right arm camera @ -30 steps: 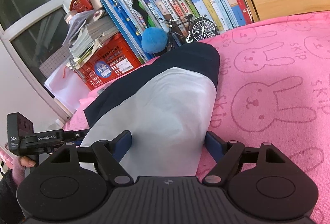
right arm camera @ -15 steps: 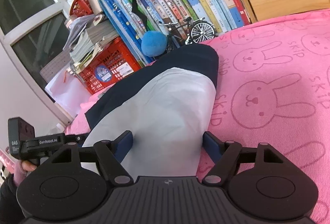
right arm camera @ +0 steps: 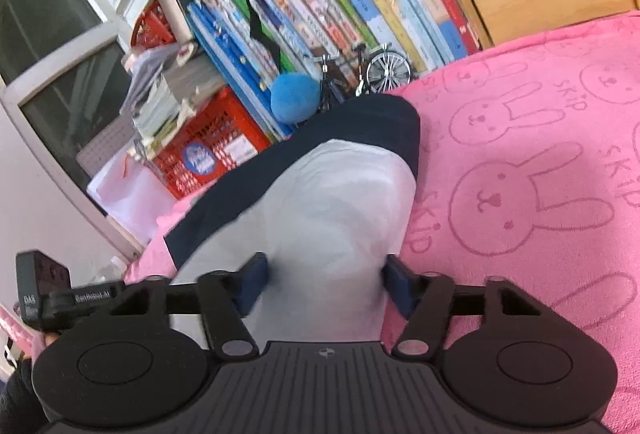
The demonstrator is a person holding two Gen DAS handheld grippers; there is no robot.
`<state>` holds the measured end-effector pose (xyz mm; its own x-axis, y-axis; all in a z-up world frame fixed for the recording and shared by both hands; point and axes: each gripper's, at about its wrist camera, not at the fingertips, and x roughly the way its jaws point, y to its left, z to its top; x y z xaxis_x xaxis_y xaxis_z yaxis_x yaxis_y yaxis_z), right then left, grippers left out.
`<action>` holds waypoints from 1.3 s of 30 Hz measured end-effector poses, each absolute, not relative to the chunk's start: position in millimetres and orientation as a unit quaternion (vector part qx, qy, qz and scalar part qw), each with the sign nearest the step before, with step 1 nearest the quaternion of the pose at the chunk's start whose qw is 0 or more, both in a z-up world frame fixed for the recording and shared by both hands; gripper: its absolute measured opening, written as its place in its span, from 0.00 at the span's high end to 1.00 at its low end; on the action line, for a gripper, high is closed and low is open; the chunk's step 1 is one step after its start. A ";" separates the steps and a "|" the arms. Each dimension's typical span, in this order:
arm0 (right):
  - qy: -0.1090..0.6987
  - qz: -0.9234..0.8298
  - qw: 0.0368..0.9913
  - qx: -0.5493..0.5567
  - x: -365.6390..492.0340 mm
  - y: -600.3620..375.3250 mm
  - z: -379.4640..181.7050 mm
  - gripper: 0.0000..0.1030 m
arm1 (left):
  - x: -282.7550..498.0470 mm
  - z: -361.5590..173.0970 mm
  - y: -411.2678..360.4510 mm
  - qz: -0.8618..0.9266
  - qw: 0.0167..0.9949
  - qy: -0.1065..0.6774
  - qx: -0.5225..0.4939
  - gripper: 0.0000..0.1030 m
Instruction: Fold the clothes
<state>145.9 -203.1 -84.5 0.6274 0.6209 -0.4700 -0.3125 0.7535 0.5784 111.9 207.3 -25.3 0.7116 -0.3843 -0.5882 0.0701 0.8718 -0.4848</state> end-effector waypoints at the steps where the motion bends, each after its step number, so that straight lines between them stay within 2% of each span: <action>1: 0.336 0.267 0.873 0.231 145.7 -204.3 -83.1 0.51 | 110.9 -24.8 205.8 -0.126 0.901 0.355 -0.215 0.64; 4: 0.331 0.269 0.874 0.232 146.8 -205.7 -79.1 0.55 | 110.5 -23.7 202.2 -0.127 0.904 0.352 -0.209 0.64; 8: 0.327 0.267 0.875 0.236 150.8 -209.5 -74.9 0.56 | 116.3 -22.1 196.5 -0.135 0.901 0.354 -0.210 0.65; 19: 0.321 0.211 0.894 0.230 195.8 -257.4 -64.2 0.56 | 186.5 -11.2 134.8 -0.172 0.907 0.340 -0.176 0.66; 23: 0.333 0.158 0.903 0.221 208.9 -283.6 -62.7 0.54 | 178.3 -8.7 124.4 -0.159 0.920 0.329 -0.141 0.66; 26: 0.314 0.160 0.915 0.194 183.5 -294.8 -55.6 0.42 | 157.2 -5.9 130.8 -0.141 0.933 0.314 -0.103 0.66; 32: 0.282 0.175 0.939 0.087 99.0 -289.0 -38.8 0.34 | 92.9 13.5 146.4 -0.103 0.959 0.258 -0.049 0.64; 36: 0.254 0.201 0.945 -0.036 31.4 -263.9 -37.3 0.30 | 49.1 20.3 118.8 -0.122 0.965 0.230 0.029 0.59; 39: 0.246 0.216 0.942 -0.074 -7.3 -254.5 -42.3 0.25 | 23.7 16.4 90.8 -0.156 0.960 0.223 0.070 0.58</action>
<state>-7.3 -254.5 -42.3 0.7856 0.3716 -0.4947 -0.4439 0.8955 -0.0324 23.7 90.8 16.4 0.8519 -0.2688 -0.4493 0.3308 0.9415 0.0639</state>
